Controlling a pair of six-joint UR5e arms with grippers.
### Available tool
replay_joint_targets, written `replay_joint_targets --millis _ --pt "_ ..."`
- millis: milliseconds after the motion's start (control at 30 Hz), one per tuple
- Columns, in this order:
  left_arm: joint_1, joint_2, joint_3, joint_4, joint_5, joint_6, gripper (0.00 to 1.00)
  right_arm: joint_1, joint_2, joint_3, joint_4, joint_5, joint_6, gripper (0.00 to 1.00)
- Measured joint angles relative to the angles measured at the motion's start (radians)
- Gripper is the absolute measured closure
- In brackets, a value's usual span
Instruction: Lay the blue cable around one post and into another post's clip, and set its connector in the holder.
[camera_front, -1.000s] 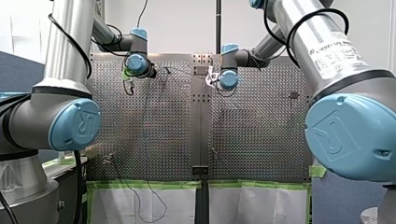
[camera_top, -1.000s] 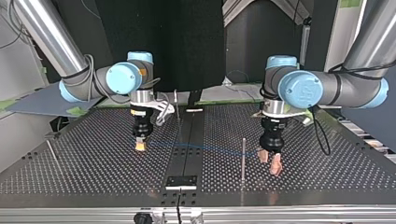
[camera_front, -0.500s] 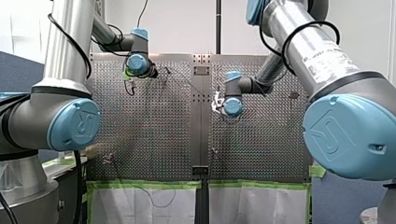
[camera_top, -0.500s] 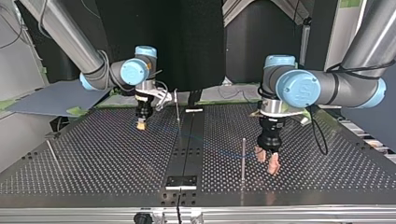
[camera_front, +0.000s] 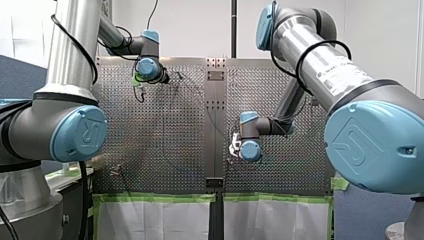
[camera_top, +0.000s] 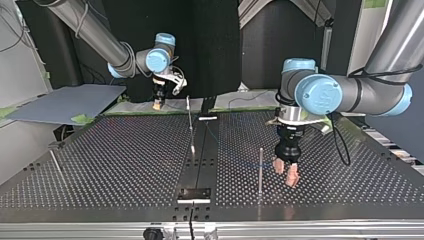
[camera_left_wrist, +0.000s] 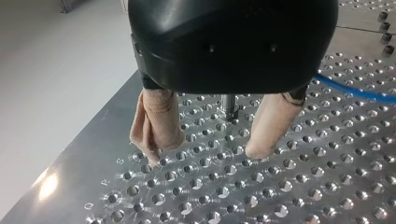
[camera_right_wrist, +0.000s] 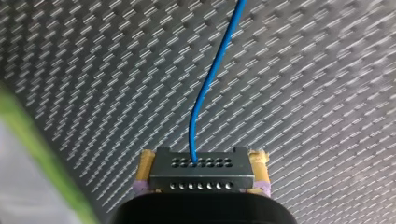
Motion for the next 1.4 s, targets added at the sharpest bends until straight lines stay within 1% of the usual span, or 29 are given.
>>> replay_joint_targets --millis 167,267,367,467,533,600,733,867,1033,1133,1233,1267,1400 --pt "0.000 0.000 0.000 0.000 0.000 0.000 0.00 0.001 0.049 0.049 -0.049 0.048 0.026 1.00" --pt "0.000 0.000 0.000 0.000 0.000 0.000 0.00 0.000 0.077 0.077 -0.076 0.070 0.036 1.00" --pt "0.000 0.000 0.000 0.000 0.000 0.000 0.00 -0.005 0.104 0.104 -0.103 0.076 0.040 1.00" --pt "0.000 0.000 0.000 0.000 0.000 0.000 0.00 -0.009 0.130 0.130 -0.130 0.078 0.041 1.00" --pt "0.000 0.000 0.000 0.000 0.000 0.000 0.00 -0.012 0.145 0.145 -0.144 0.078 0.039 1.00" --pt "0.000 0.000 0.000 0.000 0.000 0.000 0.00 -0.017 0.161 0.161 -0.161 0.075 0.033 1.00" --pt "0.000 0.000 0.000 0.000 0.000 0.000 0.00 -0.032 0.200 0.199 -0.199 0.061 0.017 1.00" --pt "0.001 0.000 0.000 0.000 0.000 -0.005 0.00 -0.051 0.245 0.245 -0.245 0.033 0.000 1.00" --pt "0.001 0.000 0.000 0.000 0.000 -0.007 0.00 -0.077 0.298 0.298 -0.298 0.006 -0.004 1.00" --pt "0.003 0.000 0.001 0.000 0.000 -0.008 0.00 -0.098 0.329 0.329 -0.329 -0.016 -0.003 1.00" --pt "0.005 0.000 0.000 0.001 0.002 -0.008 0.00 -0.125 0.361 0.361 -0.361 -0.045 -0.007 1.00" --pt "0.005 0.000 0.000 0.001 0.002 -0.008 0.00 -0.138 0.374 0.374 -0.374 -0.057 -0.012 1.00" --pt "0.005 0.000 0.000 0.002 0.002 -0.008 0.00 -0.174 0.411 0.412 -0.411 -0.094 -0.038 1.00"
